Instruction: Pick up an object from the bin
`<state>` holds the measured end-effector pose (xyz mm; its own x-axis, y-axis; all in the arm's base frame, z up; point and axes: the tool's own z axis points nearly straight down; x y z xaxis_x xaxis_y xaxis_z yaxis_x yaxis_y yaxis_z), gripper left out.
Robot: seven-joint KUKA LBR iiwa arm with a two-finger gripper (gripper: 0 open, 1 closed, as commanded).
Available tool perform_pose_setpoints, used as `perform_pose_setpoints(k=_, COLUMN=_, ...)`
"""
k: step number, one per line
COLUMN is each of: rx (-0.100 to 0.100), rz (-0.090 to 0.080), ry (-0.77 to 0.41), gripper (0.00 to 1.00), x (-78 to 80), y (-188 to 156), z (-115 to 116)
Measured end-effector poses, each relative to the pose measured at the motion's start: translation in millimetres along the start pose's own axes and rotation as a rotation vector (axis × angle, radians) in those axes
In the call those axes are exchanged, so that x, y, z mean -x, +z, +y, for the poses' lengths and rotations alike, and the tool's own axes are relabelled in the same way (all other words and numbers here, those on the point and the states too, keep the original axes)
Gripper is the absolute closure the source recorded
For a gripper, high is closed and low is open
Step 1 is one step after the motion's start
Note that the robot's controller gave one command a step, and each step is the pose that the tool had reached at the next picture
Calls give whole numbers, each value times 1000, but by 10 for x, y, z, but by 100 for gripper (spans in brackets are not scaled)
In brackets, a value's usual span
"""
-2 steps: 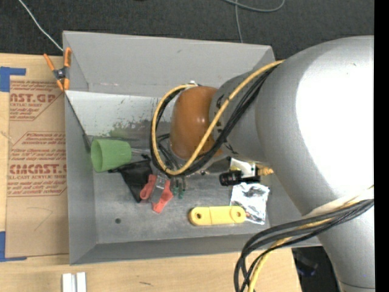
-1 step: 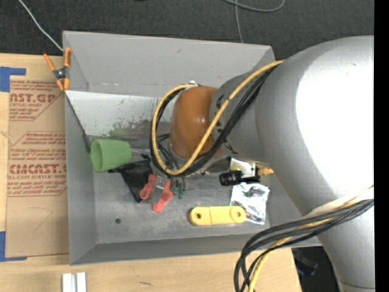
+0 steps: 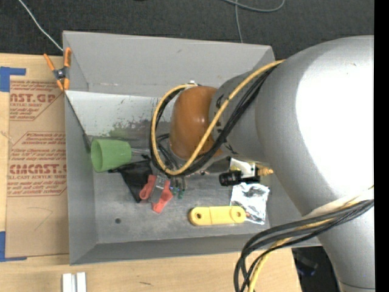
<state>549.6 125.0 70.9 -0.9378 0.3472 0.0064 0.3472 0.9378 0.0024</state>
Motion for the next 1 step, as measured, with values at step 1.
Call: perform_pose_setpoints(k=1, rx=-2, rz=3, ry=9, gripper=100, x=137, y=-1081, z=-128)
